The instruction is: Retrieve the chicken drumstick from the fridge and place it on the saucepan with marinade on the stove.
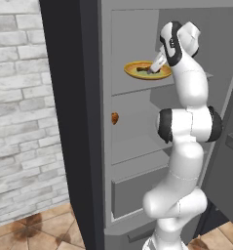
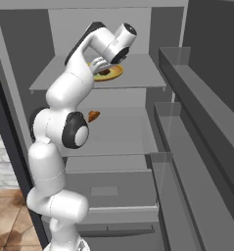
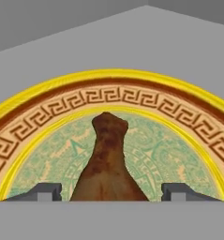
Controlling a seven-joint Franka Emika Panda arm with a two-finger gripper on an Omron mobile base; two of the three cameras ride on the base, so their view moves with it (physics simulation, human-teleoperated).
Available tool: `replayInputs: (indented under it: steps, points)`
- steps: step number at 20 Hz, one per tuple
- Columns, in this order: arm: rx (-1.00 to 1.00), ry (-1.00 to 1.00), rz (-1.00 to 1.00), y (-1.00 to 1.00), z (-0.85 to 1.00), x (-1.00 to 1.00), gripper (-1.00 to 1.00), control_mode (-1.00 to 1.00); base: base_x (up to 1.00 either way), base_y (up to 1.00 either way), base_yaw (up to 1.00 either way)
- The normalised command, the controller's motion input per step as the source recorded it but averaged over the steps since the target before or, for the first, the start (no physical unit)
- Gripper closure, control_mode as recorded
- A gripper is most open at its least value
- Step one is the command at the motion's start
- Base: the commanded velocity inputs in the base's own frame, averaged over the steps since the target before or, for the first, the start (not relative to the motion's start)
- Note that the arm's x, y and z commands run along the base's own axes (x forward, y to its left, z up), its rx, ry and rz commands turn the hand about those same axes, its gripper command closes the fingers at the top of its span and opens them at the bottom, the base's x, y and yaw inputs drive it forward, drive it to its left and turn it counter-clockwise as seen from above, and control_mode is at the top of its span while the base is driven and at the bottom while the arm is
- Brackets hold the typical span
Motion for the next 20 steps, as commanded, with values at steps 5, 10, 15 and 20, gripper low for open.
replayInputs:
  steps: [5,10,15,20]
  points:
    - [0.0,-0.07,0.0,0.17,-0.05,0.0,1.0,-1.0,0.0,0.0,0.0]
    - [0.0,-0.05,0.0,0.25,0.0,0.0,1.0,-1.0,0.0,0.0,0.0]
    - [0.0,-0.03,0.0,0.21,0.09,0.0,1.0,-1.0,0.0,0.0,0.0]
    - [0.0,-0.05,0.0,0.05,0.43,0.0,1.0,-1.0,0.0,0.0,0.0]
